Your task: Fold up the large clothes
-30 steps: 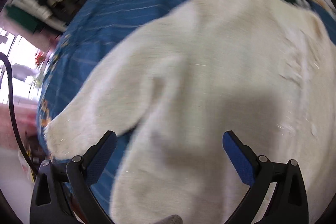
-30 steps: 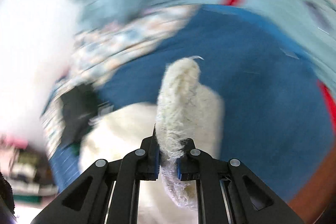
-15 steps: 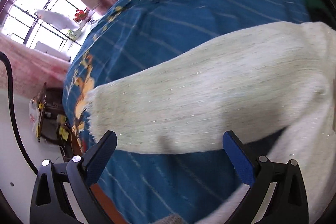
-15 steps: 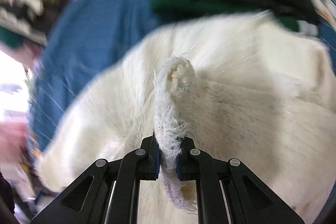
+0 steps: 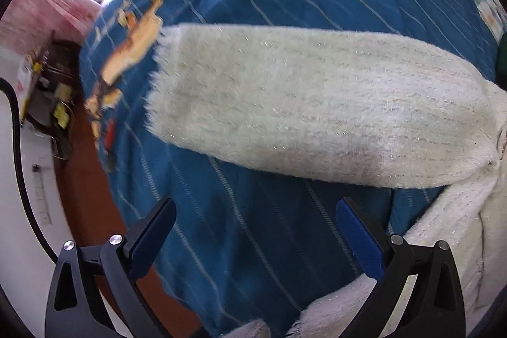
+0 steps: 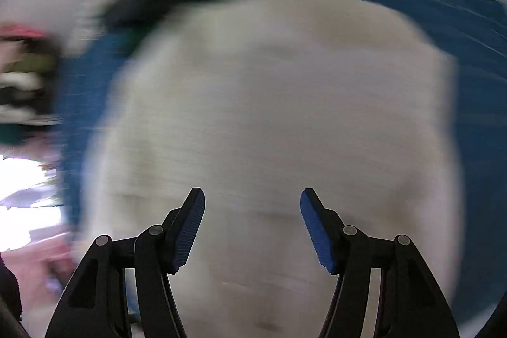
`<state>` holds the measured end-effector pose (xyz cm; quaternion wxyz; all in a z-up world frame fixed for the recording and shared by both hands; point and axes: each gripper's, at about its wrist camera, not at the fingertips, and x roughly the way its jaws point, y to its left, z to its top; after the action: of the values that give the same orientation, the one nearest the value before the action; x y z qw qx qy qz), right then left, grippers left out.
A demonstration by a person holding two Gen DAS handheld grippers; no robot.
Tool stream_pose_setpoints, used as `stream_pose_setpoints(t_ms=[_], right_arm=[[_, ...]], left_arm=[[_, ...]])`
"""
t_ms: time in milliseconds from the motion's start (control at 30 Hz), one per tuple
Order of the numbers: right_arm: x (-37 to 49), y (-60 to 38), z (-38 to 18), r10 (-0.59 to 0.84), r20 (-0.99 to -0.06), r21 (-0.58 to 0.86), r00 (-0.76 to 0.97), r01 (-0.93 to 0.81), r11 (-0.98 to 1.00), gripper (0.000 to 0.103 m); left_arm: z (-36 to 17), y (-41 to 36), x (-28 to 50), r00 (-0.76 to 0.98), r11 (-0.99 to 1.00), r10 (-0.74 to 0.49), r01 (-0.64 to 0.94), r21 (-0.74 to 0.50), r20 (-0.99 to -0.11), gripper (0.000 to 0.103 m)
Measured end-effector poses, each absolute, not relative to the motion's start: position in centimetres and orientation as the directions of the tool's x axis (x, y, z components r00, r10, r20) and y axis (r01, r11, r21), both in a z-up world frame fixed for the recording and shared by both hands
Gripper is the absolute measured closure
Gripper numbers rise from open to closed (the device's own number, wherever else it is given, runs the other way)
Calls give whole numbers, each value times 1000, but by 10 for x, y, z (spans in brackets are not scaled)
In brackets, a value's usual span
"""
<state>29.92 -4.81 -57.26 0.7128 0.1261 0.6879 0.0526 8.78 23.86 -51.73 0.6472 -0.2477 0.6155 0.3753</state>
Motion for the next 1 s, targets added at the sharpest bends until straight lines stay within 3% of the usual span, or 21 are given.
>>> stream_pose_setpoints(t_ms=[67,100,200,233,300,333,400,500,633,767,867,967,1000], right_arm=[[284,-79,-604,159,-987,155,-12,149,977,50],[280,-91,-620,147,-988,138,-46,153,979,64],[276,-104,-655,25,-999,23,-21,89,996,74],[277,-105,-661,-25,-1000,-26,-7,82,996,83],[282,-118,-674,-95,-995,-93,14,134,987,94],[284,-125,-677,-110,-994,-105,17,167,980,94],[283,-135,-686,-106,-994,-109,-24,216,970,94],[272,-127,-676,-40,-997,-53,-61,238,970,86],[238,-99,-654,110,-992,97,-58,197,976,50],[199,-45,-660,192,-978,178,-78,157,971,50],[178,-17,-680,225,-971,209,-84,169,963,50],[177,6,-688,205,-978,196,-45,157,968,50],[181,15,-691,192,-981,183,-42,152,971,50]], left_arm=[[-527,245,91,-28,588,144,-802,108,-989,0],[-534,249,93,-18,576,124,-813,86,-992,0],[-542,258,97,21,553,101,-833,38,-995,0],[-546,261,98,23,551,102,-834,37,-995,1],[-554,267,101,23,540,94,-841,32,-995,1],[-559,271,101,22,531,85,-847,27,-996,1],[-565,278,101,21,514,73,-857,19,-997,1],[-567,291,98,30,502,74,-865,11,-997,1],[-571,316,91,80,458,57,-888,-45,-995,1],[-597,355,65,282,187,-111,-936,-299,-953,2],[-610,383,42,420,-16,-78,-907,-420,-904,2],[-614,402,37,419,-77,28,-904,-420,-908,20],[-613,406,40,380,-70,71,-920,-385,-922,38]])
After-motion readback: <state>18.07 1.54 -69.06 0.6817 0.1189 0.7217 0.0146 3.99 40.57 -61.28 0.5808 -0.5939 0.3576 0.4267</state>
